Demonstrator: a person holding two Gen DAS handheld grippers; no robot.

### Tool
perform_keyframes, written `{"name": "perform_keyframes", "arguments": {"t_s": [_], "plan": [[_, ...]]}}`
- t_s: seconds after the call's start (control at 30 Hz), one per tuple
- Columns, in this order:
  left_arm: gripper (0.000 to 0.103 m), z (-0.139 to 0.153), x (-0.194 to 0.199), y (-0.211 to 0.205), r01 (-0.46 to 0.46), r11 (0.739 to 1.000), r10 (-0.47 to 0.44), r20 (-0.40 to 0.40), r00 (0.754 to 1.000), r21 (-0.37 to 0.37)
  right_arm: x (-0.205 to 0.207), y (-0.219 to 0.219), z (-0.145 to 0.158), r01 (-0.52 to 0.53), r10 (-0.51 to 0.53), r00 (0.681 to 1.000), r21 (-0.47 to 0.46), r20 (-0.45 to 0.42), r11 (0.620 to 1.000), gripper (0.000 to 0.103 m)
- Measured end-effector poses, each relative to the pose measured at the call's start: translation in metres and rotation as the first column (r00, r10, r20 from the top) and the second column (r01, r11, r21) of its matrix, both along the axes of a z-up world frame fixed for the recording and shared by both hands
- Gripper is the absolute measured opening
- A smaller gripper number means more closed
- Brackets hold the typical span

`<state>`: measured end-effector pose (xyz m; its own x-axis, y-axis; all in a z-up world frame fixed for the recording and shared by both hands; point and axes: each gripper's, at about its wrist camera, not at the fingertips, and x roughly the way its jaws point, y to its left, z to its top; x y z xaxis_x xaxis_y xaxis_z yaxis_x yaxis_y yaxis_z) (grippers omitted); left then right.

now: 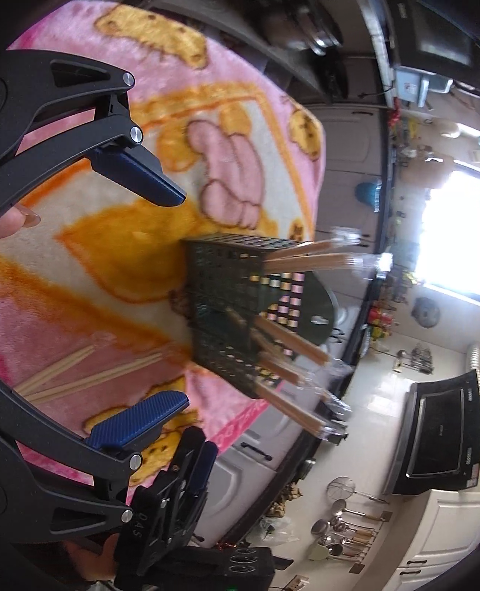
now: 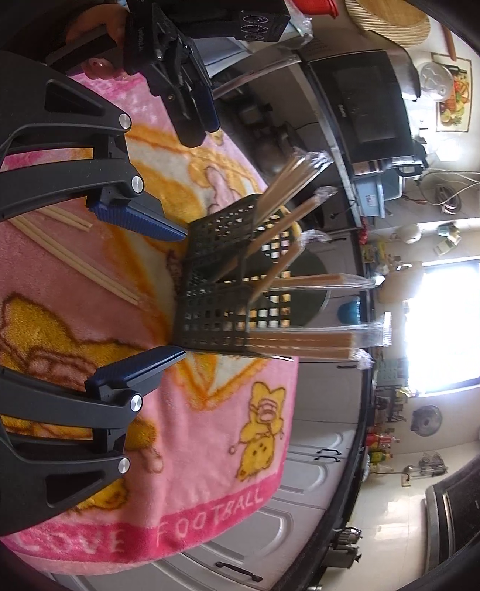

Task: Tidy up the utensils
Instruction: 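Withdraw both tools and lower them toward the chopsticks on the blanket, then close the left tool on a chopstick while the right tool grasps another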

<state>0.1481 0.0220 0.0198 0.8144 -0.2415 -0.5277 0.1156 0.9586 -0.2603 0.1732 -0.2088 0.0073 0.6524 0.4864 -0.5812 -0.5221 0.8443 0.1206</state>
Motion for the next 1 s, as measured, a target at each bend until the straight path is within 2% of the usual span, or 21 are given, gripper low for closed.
{"name": "perform_keyframes", "arguments": {"t_s": [0.1,0.27,0.4,0.47,0.53,0.67,0.93,1.0], "plan": [[0.087,-0.014,0.004,0.000,0.017,1.000,-0.019,-0.065,0.998,-0.025,0.004,0.001,-0.008,-0.010,0.010,0.999,0.000,-0.039,1.000,0.055],[0.070,-0.034,0.010,-0.003,0.063,0.994,-0.075,-0.148,0.986,-0.086,0.010,0.002,-0.020,-0.016,0.016,0.995,-0.005,-0.095,1.000,0.047],[0.060,-0.050,0.014,-0.007,0.097,0.986,-0.125,-0.210,0.970,-0.137,0.016,0.002,-0.028,-0.014,0.013,0.991,-0.009,-0.130,1.000,0.042],[0.050,-0.060,0.018,-0.008,0.114,0.976,-0.159,-0.249,0.955,-0.183,0.019,0.003,-0.033,-0.017,0.014,0.989,-0.014,-0.150,1.000,0.041],[0.044,-0.068,0.021,-0.011,0.125,0.971,-0.179,-0.273,0.945,-0.203,0.022,0.004,-0.039,-0.018,0.014,0.986,-0.024,-0.164,1.000,0.040],[0.040,-0.078,0.026,-0.018,0.142,0.963,-0.209,-0.304,0.929,-0.228,0.033,0.009,-0.050,-0.032,0.022,0.980,-0.048,-0.199,0.998,0.037],[0.038,-0.081,0.036,-0.034,0.179,0.961,-0.241,-0.321,0.916,-0.209,0.063,0.027,-0.077,-0.057,0.032,0.956,-0.077,-0.292,0.995,0.033],[0.034,-0.082,0.039,-0.037,0.186,0.962,-0.244,-0.325,0.914,-0.199,0.070,0.030,-0.081,-0.059,0.034,0.952,-0.073,-0.303,0.996,0.033]]}}
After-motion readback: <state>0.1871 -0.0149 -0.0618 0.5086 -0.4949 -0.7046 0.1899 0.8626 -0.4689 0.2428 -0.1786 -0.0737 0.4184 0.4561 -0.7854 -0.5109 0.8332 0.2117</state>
